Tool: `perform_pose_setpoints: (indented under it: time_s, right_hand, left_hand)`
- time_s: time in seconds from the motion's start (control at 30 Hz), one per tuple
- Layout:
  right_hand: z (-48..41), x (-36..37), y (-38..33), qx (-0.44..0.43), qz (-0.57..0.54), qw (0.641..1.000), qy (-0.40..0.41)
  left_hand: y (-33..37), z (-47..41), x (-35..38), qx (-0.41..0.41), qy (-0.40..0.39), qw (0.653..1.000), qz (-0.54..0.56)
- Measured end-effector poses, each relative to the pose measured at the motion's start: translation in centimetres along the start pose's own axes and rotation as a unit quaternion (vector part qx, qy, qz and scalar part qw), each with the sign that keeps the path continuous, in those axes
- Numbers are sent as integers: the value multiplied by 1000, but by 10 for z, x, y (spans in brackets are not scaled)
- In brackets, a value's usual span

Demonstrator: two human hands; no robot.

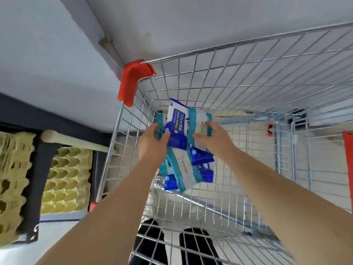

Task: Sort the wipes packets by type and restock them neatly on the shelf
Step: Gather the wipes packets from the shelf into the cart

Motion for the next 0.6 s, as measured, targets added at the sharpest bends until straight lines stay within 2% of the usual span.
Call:
perform_pose_setpoints:
  time_s: [0.07, 0.23, 0.33, 0.47, 0.6]
  right_hand:
    - [15, -8, -7, -41, 72, 997, 1]
    - [72, -26, -42, -127, 217, 967, -27]
    - [122, -42, -83, -192, 249, 949, -19]
    - [207, -66, -152, -298, 266, 916, 27]
    - [295, -74, -219, -410, 306, 857, 62]
  left_hand:
    - [15, 18, -9, 0, -2, 1000, -8]
    - [64, 80, -42, 66, -12, 994, -86]
    - [99, 126, -76, 119, -2, 981, -154]
    - [146, 192, -135, 204, 51, 953, -219]
    - [183, 257, -204, 263, 117, 927, -240]
Point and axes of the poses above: each hand's wrist, its own z-axis away from the middle knuckle, its own x-axis out of the palm, y = z × x, the point moved 5 cm from there along -z, towards the middle knuckle, and after that the axes turned 10 degrees about z, right-handed, at the moved point
